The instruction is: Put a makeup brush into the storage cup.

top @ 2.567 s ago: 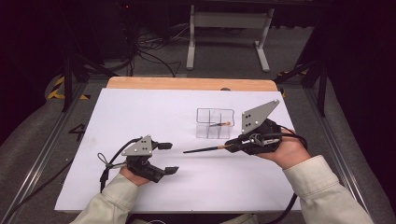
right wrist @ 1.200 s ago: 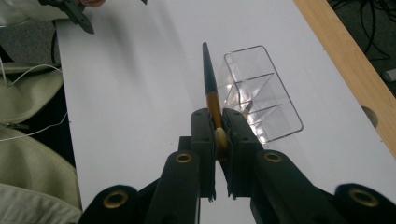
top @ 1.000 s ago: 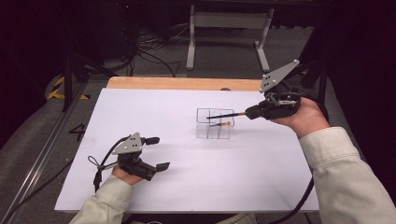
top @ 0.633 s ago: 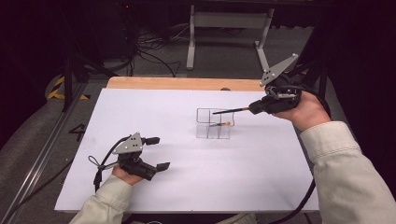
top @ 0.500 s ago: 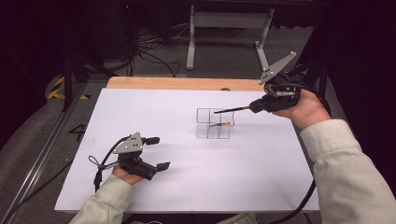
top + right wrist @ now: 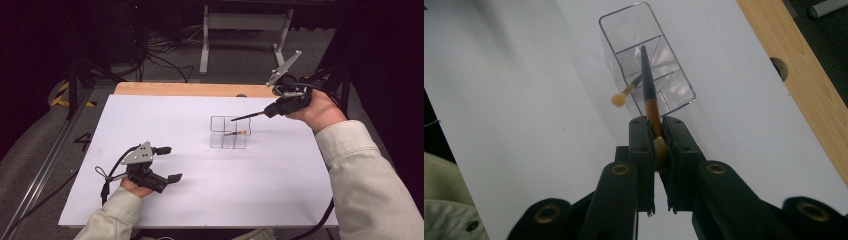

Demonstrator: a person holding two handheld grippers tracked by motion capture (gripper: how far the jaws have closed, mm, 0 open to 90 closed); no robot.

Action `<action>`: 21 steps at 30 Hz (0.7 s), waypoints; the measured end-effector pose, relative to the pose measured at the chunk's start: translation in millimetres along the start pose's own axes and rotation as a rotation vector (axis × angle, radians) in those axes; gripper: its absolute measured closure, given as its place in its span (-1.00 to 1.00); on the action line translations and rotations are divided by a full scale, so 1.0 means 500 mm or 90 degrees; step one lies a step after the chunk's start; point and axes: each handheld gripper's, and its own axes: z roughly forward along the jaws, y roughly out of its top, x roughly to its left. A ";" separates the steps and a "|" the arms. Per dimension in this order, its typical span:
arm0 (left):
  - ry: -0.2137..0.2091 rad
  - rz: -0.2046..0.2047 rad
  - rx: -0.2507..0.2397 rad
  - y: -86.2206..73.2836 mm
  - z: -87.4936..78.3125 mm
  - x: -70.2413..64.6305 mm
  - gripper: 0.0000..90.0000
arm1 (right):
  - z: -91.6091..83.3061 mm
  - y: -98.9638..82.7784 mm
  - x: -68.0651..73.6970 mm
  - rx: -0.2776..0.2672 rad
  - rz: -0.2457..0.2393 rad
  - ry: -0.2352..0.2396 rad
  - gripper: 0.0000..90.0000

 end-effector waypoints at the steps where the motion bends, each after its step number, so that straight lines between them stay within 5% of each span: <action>1: 0.000 0.000 0.000 0.000 0.000 0.000 -0.91 | 0.002 0.003 -0.001 0.005 -0.001 0.000 0.87; 21: 0.020 0.000 0.002 -0.007 -0.020 -0.007 -0.91 | 0.049 0.048 -0.016 0.062 -0.007 0.002 0.87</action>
